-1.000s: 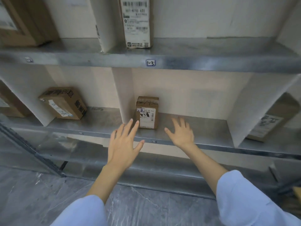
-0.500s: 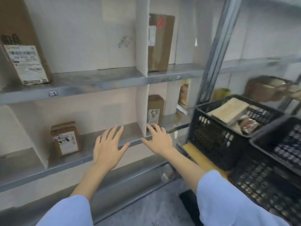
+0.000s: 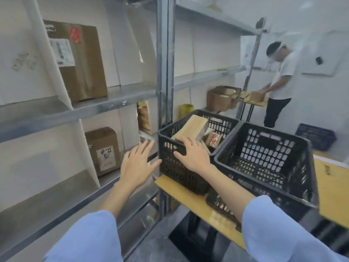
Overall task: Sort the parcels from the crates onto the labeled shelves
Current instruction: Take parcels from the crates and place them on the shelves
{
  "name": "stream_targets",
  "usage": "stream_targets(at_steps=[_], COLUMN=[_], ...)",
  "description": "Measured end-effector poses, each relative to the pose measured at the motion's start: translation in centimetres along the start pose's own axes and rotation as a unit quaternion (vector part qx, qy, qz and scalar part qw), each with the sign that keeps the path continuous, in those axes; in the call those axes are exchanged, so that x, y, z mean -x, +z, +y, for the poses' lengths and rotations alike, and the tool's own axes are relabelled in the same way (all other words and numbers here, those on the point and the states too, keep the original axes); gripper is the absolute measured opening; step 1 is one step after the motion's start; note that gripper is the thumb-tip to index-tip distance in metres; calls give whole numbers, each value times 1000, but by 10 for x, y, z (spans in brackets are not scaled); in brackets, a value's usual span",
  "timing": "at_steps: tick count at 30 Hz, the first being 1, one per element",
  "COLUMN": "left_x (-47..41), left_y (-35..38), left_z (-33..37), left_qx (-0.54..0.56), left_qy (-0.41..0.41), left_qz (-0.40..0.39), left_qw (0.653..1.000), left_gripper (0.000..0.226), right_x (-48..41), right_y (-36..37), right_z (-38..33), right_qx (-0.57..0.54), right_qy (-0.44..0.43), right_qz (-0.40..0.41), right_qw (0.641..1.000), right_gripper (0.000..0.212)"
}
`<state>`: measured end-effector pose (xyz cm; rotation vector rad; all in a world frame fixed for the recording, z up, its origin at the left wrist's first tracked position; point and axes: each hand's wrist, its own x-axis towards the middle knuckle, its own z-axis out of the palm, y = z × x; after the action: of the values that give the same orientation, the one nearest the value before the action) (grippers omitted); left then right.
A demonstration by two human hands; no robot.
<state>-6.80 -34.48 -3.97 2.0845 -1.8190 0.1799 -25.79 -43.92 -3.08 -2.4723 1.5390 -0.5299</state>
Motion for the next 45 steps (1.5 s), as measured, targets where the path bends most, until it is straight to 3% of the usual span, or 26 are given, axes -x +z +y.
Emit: stream_targets(at_steps=[15,26,38,45], left_x=[-186,-268,-315,-320], left_y=[100,155,180,179], left_z=[21,10,7,6], left_qx=[69,86,234,352], left_qy=[53,172,204,206], left_qz=[-67,-155,-202,-205], left_qw=[994,969,929,890], left_gripper=[74,81,103,98], right_x=[-124,-161,-178,-183], right_y=[43,69,69,69], right_z=[107,128,129,119], right_qx=[-63,-131,-326,-337], right_qy=[101,145,179,181], right_qz=[-25,-60,-6,1], right_qw=[993,979,928,924], right_gripper=[85,107,113,104])
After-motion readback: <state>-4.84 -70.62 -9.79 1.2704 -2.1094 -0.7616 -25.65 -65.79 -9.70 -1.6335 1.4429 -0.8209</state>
